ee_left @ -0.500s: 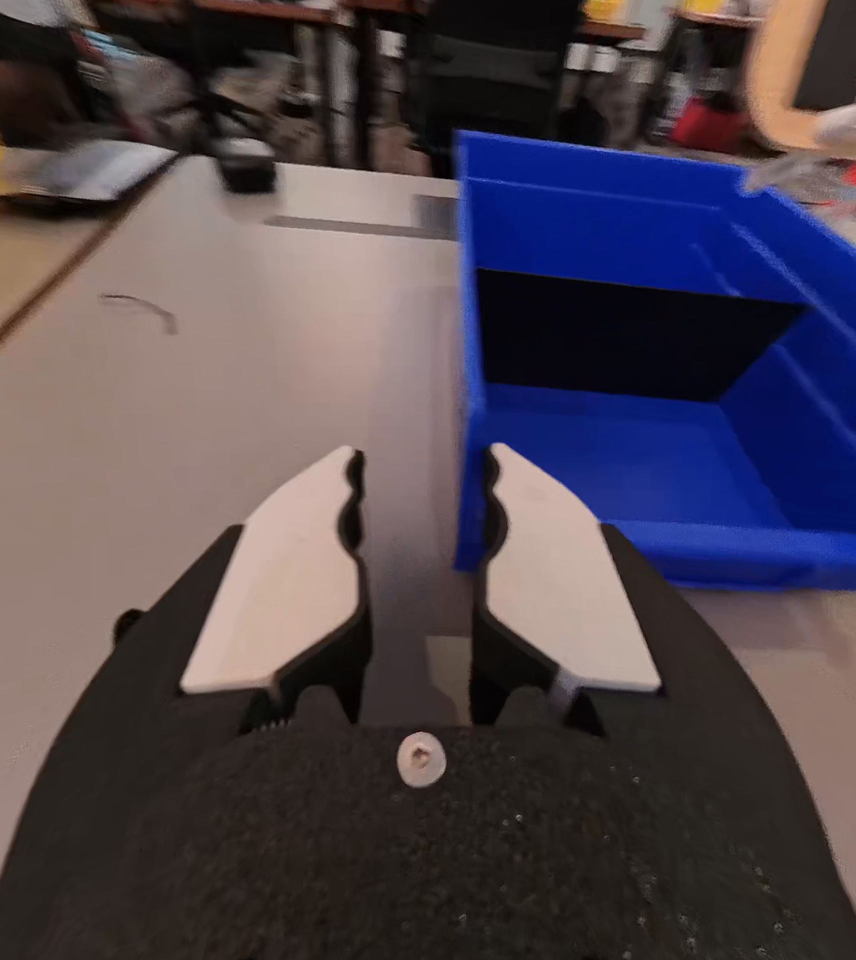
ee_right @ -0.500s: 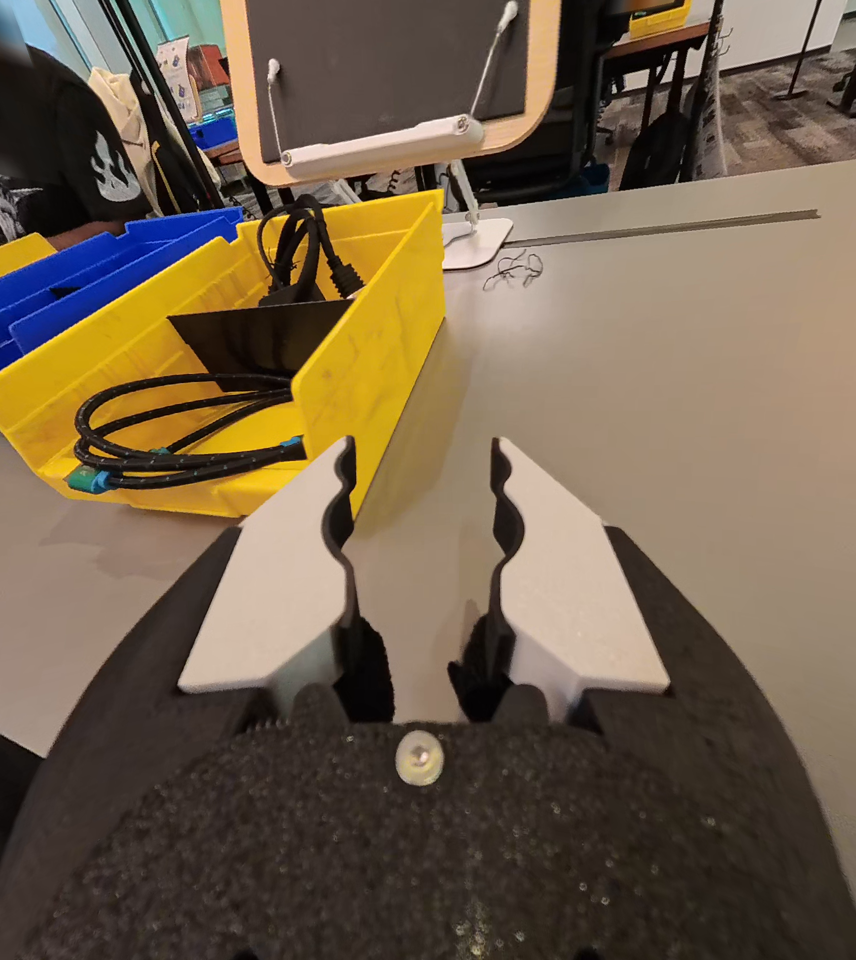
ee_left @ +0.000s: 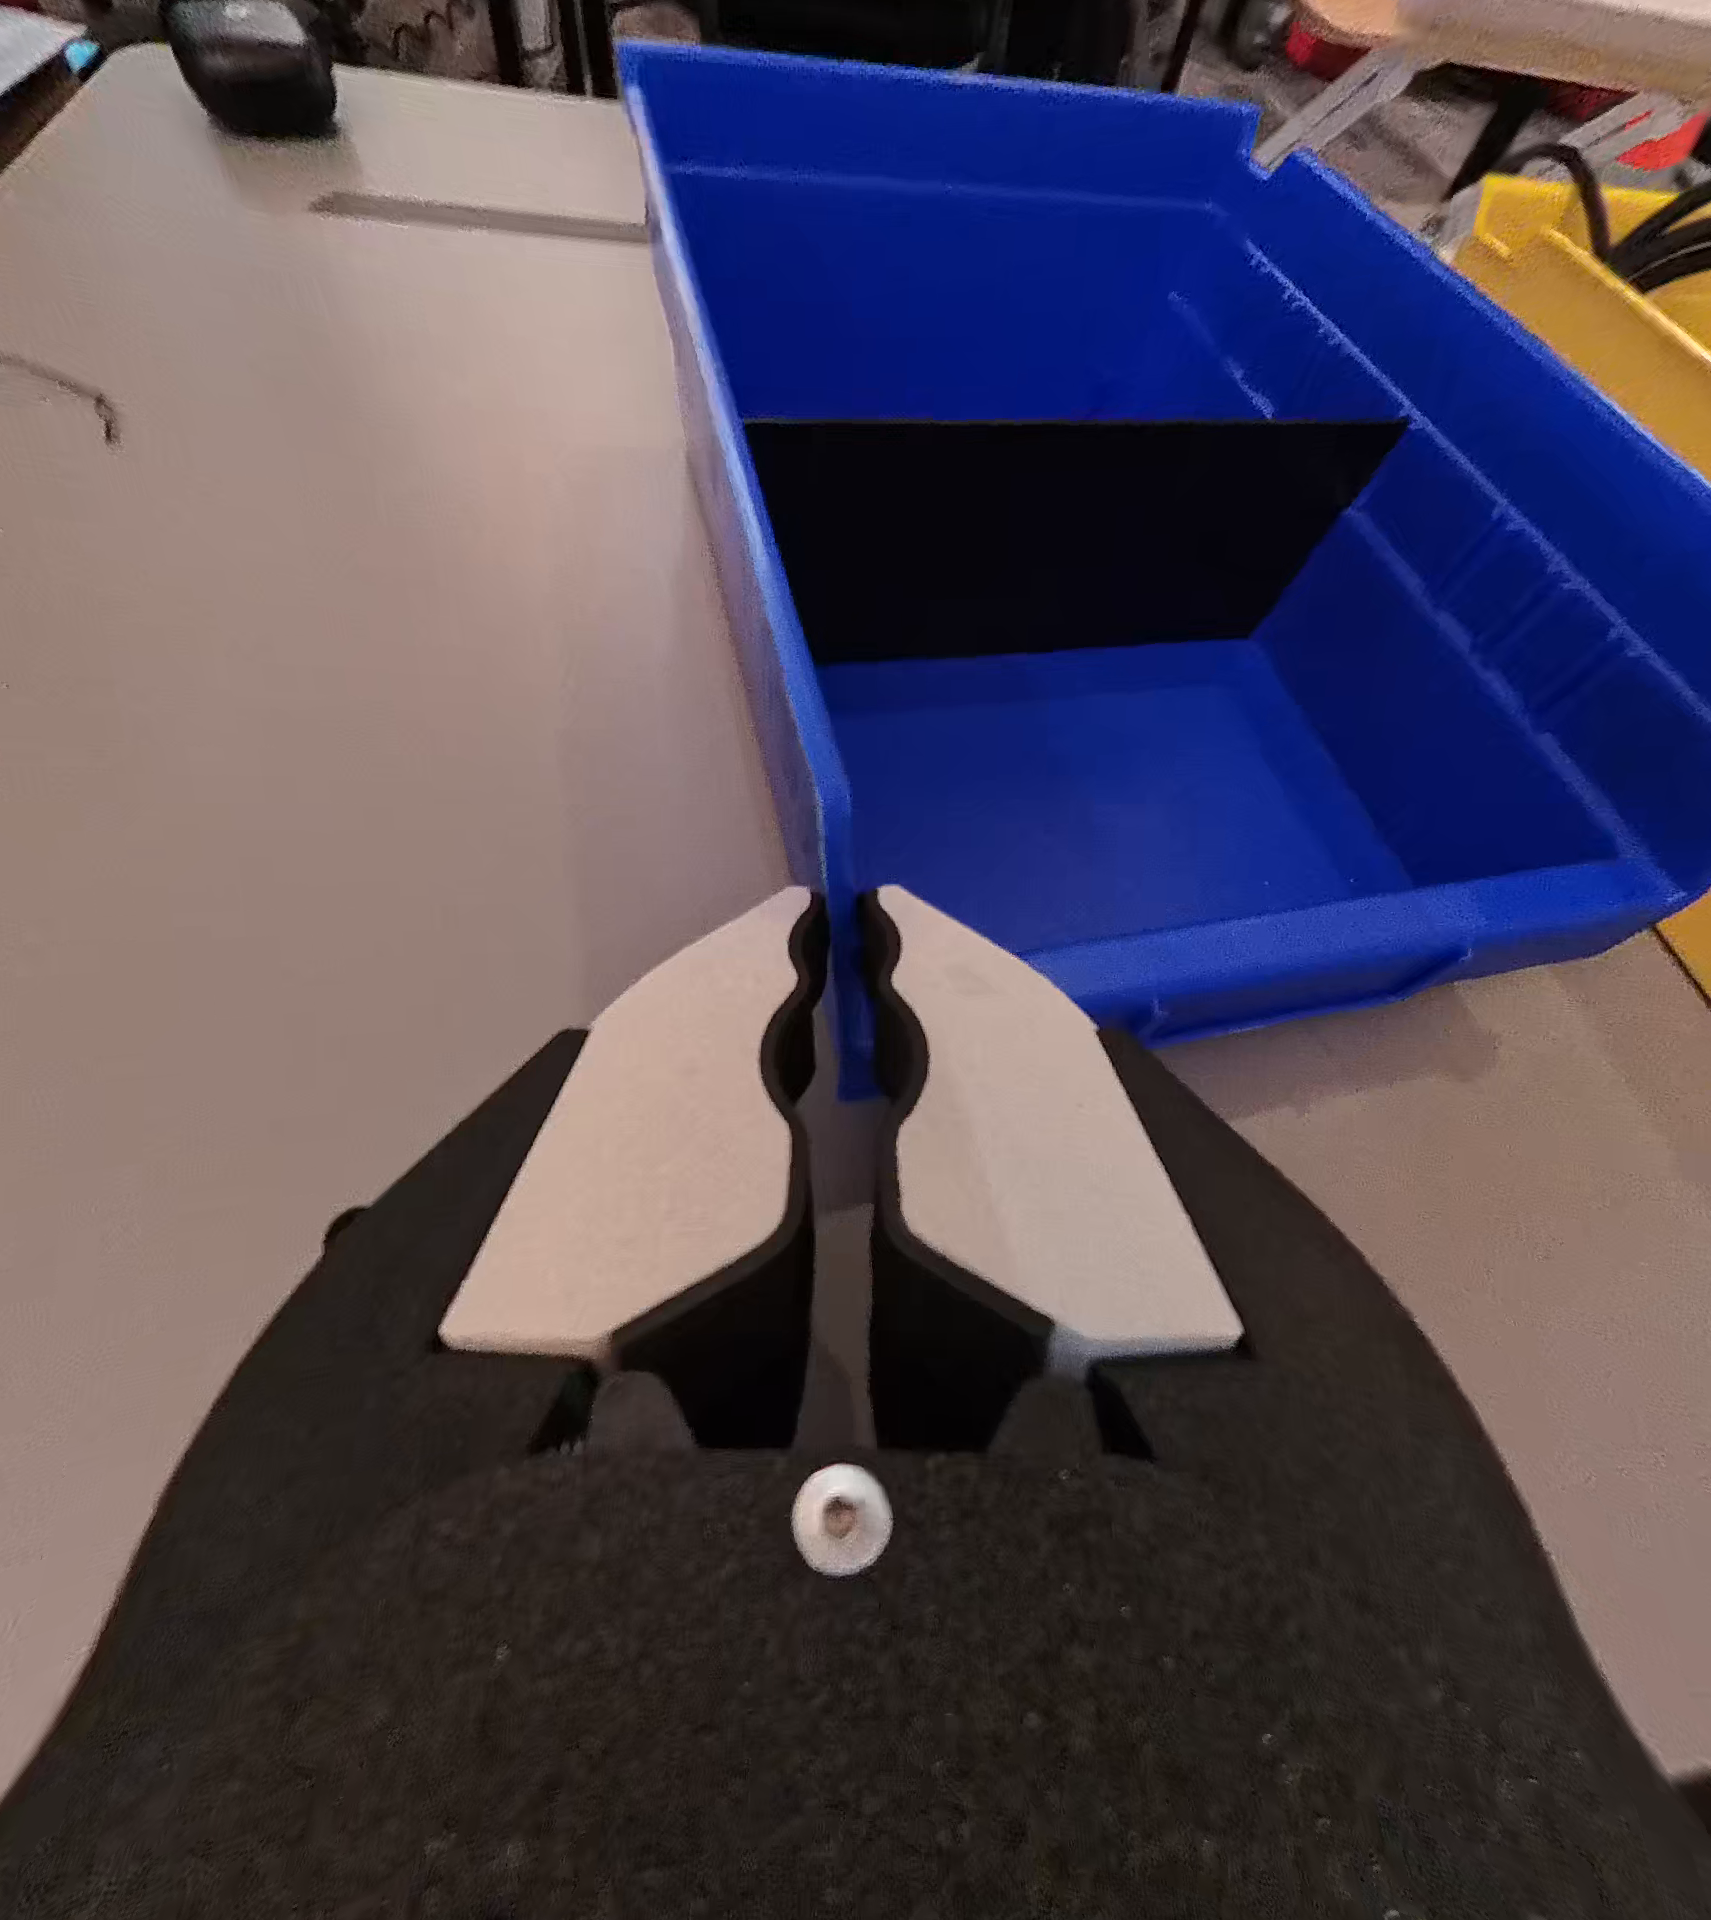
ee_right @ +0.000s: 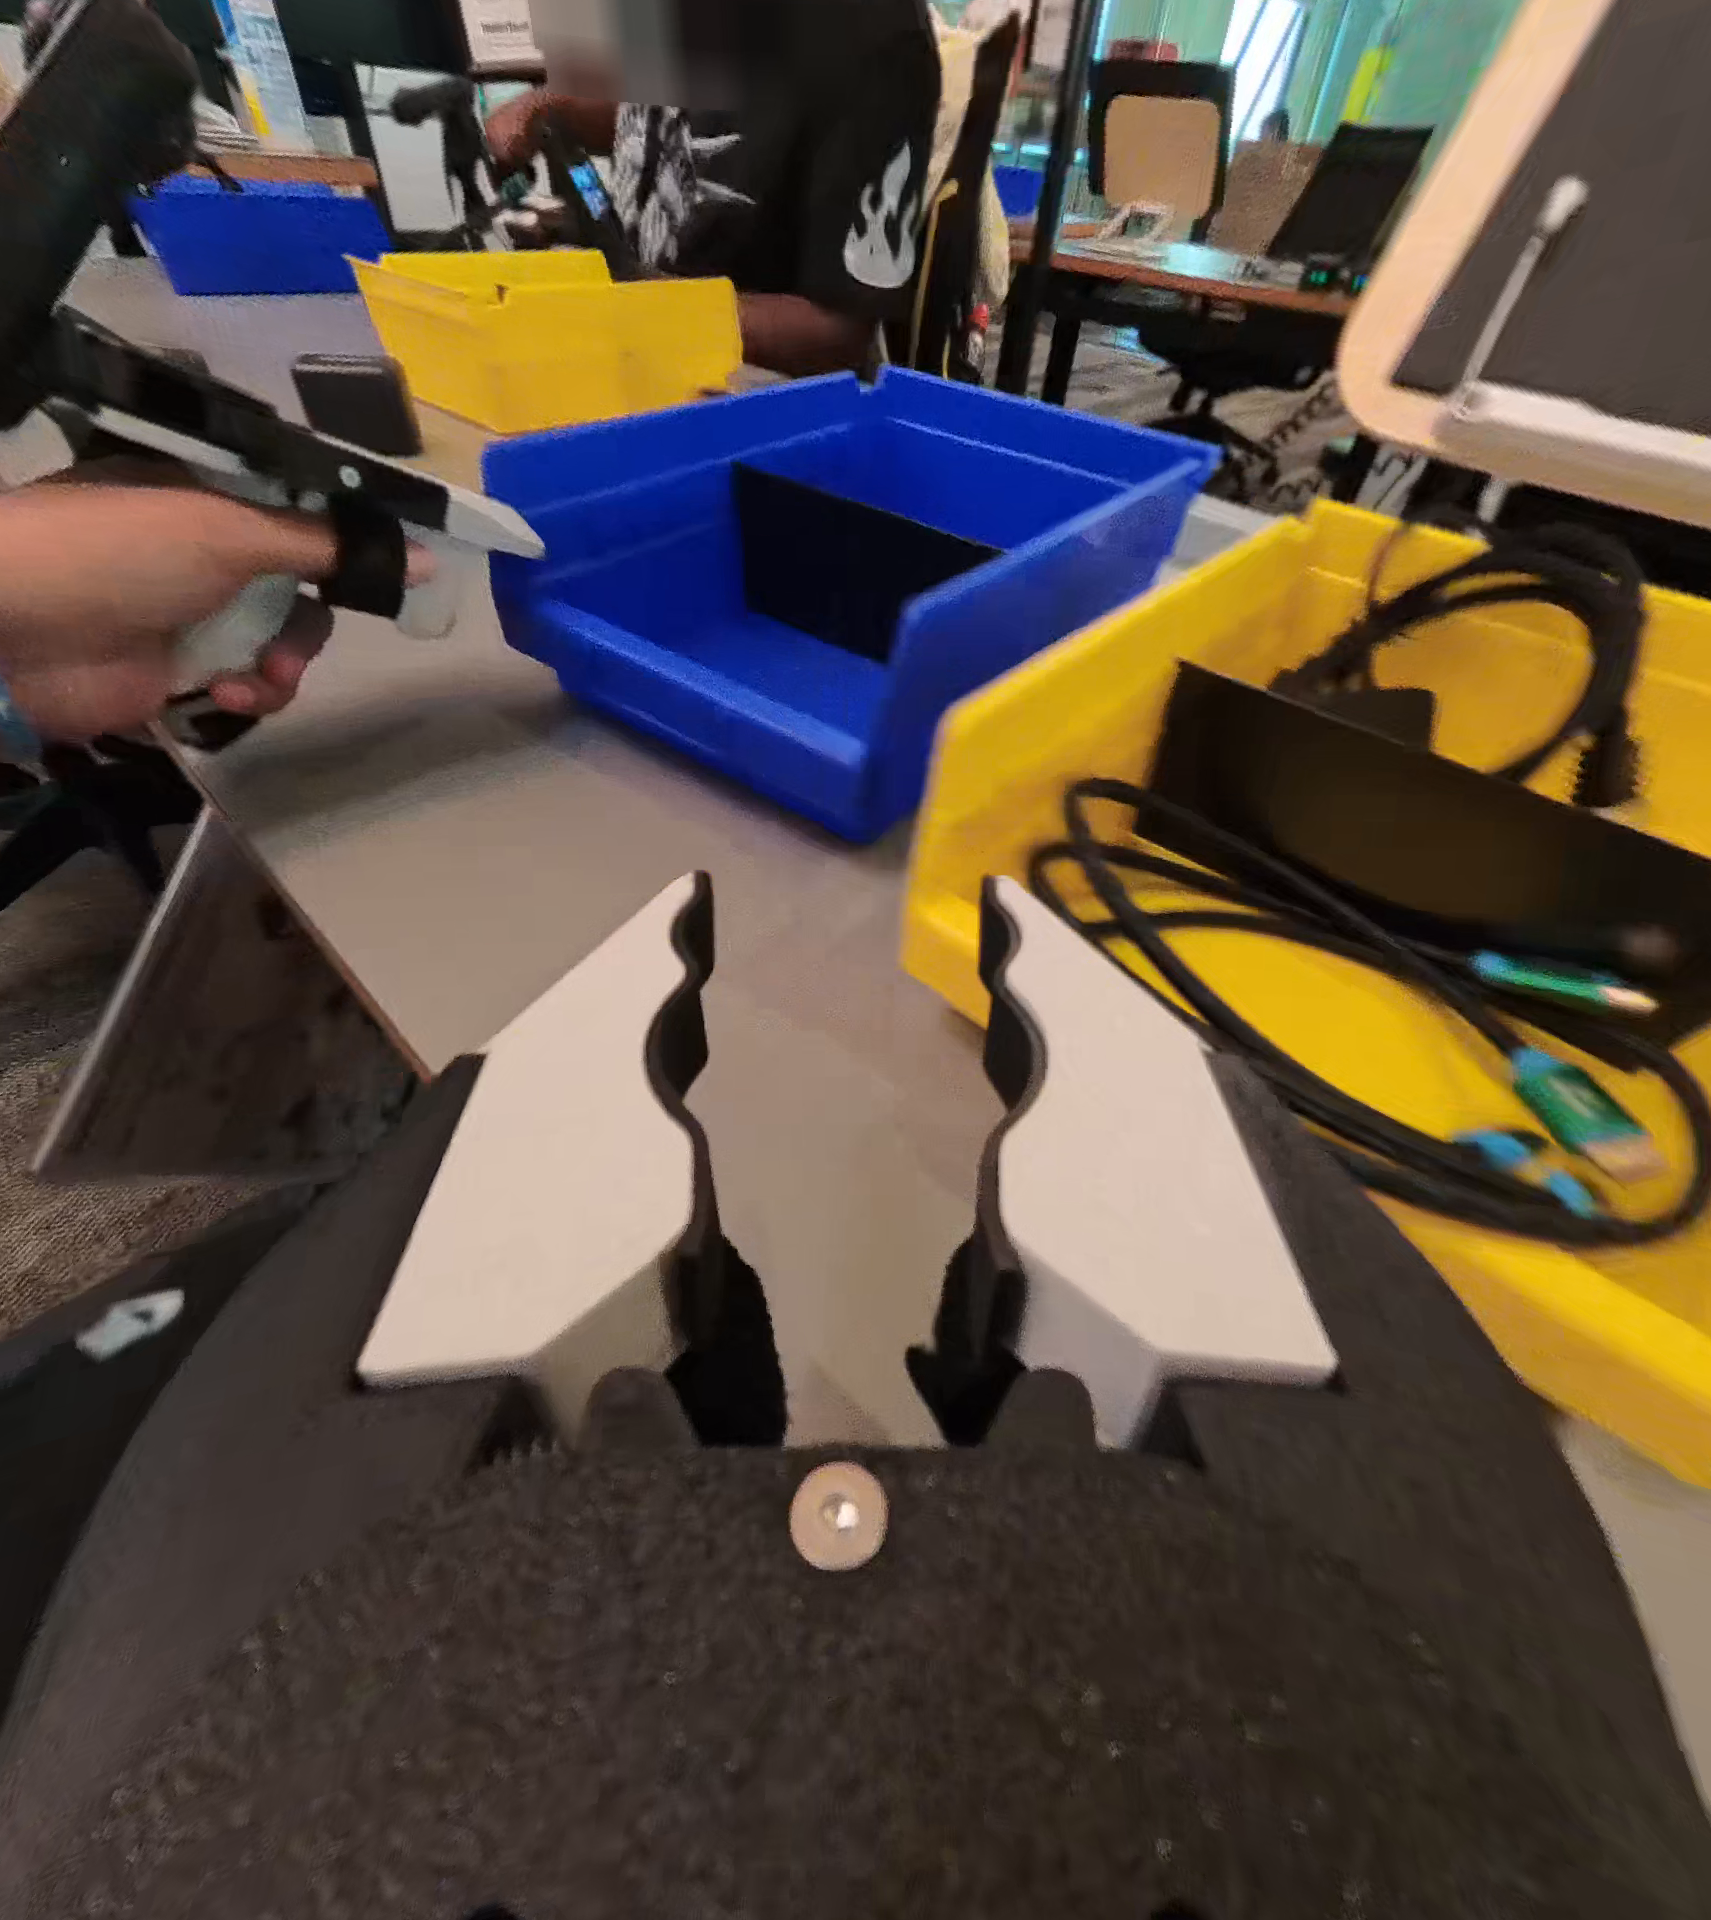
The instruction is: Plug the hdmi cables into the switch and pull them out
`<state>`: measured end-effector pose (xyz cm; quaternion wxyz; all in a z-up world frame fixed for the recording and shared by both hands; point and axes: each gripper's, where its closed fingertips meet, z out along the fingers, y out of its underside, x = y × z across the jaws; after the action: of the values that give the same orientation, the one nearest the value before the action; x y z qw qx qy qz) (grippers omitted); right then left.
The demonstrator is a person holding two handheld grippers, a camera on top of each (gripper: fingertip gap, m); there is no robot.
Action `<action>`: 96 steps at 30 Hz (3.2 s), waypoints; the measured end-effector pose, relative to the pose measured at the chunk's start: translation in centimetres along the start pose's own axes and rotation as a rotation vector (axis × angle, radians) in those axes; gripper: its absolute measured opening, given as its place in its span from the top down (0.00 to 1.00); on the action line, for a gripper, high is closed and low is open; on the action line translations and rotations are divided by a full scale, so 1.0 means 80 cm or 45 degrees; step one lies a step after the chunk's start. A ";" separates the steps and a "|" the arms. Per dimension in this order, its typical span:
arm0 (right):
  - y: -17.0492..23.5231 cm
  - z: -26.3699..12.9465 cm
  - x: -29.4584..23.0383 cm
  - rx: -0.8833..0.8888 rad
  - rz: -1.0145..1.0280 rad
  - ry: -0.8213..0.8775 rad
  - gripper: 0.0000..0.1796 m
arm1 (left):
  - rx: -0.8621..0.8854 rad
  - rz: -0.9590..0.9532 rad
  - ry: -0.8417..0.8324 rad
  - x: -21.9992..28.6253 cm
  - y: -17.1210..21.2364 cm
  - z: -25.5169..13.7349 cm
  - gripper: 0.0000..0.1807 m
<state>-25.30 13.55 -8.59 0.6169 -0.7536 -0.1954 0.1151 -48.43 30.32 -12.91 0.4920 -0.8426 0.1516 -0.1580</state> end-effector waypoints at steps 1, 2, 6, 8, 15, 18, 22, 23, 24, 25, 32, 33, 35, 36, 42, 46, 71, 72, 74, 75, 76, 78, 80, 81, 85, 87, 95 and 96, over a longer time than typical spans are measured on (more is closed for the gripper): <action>-0.004 0.015 -0.017 0.006 -0.003 0.019 0.72 | -0.018 -0.014 -0.025 0.004 0.006 -0.010 0.97; -0.006 0.031 -0.034 -0.010 0.009 0.023 0.72 | -0.028 -0.017 -0.049 0.009 0.013 -0.021 0.97; 0.004 0.089 -0.064 -0.100 0.117 0.076 0.72 | -0.038 0.033 -0.138 0.025 0.038 -0.062 0.97; 0.016 0.103 -0.041 -0.154 0.164 0.265 0.73 | -0.032 0.023 -0.148 0.032 0.048 -0.079 0.97; 0.034 0.121 -0.030 -0.207 0.201 0.367 0.98 | -0.074 0.096 -0.210 0.038 0.075 -0.128 0.97; 0.027 0.118 -0.032 -0.187 0.124 0.351 0.98 | -0.036 0.150 -0.220 0.045 0.073 -0.141 0.96; -0.007 0.098 -0.029 -0.082 0.081 0.346 0.99 | 0.069 0.185 -0.305 0.061 0.058 -0.165 0.96; -0.014 0.094 -0.029 -0.077 0.102 0.319 0.99 | 0.109 0.187 -0.329 0.066 0.053 -0.173 0.96; -0.021 0.089 -0.028 -0.072 0.117 0.304 0.99 | 0.146 0.201 -0.351 0.073 0.048 -0.180 0.96; -0.028 0.083 -0.025 -0.060 0.122 0.298 0.99 | 0.185 0.233 -0.373 0.081 0.041 -0.187 0.96; -0.132 -0.002 0.050 0.182 0.123 0.396 0.99 | 0.519 0.428 -0.336 0.183 -0.081 -0.217 0.95; -0.150 -0.022 0.071 0.227 0.119 0.434 0.99 | 0.563 0.441 -0.297 0.207 -0.105 -0.216 0.95; -0.183 -0.068 0.120 0.320 0.120 0.523 0.99 | 0.631 0.471 -0.204 0.264 -0.149 -0.210 0.95; -0.195 -0.092 0.148 0.355 0.132 0.573 0.99 | 0.654 0.479 -0.147 0.297 -0.169 -0.204 0.95; -0.178 -0.242 0.342 0.386 0.203 0.891 0.99 | 0.712 0.671 0.118 0.525 -0.226 -0.125 0.95; -0.091 -0.306 0.457 0.246 0.273 1.036 0.99 | 0.608 0.624 0.229 0.644 -0.186 -0.027 0.95; 0.158 -0.291 0.547 -0.255 0.655 1.009 0.93 | -0.003 0.483 0.847 0.674 0.015 0.024 0.91; 0.154 -0.295 0.548 -0.231 0.662 1.017 0.90 | 0.035 0.482 0.844 0.653 0.005 0.007 0.90; 0.142 -0.305 0.551 -0.179 0.652 1.064 0.86 | 0.118 0.493 0.770 0.596 -0.015 -0.016 0.88; 0.135 -0.312 0.552 -0.163 0.627 1.108 0.83 | 0.166 0.508 0.690 0.561 -0.025 -0.023 0.87; 0.126 -0.319 0.553 -0.158 0.588 1.162 0.81 | 0.220 0.533 0.583 0.522 -0.035 -0.026 0.86; 0.090 -0.321 0.544 -0.125 0.465 1.217 0.81 | 0.318 0.574 0.324 0.439 -0.052 -0.027 0.84; 0.040 -0.296 0.517 -0.053 0.334 1.151 0.81 | 0.393 0.539 0.112 0.368 -0.059 -0.029 0.81; 0.016 -0.273 0.495 -0.012 0.295 1.065 0.81 | 0.406 0.512 0.073 0.345 -0.057 -0.027 0.81; -0.047 -0.144 0.360 0.165 0.426 0.482 0.76 | 0.232 0.433 0.103 0.315 -0.027 0.018 0.72; -0.032 -0.087 0.309 0.103 0.454 0.358 0.74 | 0.183 0.406 0.145 0.319 -0.015 0.037 0.71; 0.066 -0.022 0.276 -0.204 0.363 0.667 0.88 | 0.110 0.340 0.188 0.329 -0.008 0.071 0.83; 0.067 -0.020 0.272 -0.211 0.369 0.664 0.94 | 0.102 0.309 0.183 0.325 -0.010 0.071 0.88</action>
<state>-4.30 20.77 -11.98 0.5599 -0.8255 0.0702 -0.0115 -22.50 24.44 -11.85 0.5285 -0.7843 0.2808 -0.1633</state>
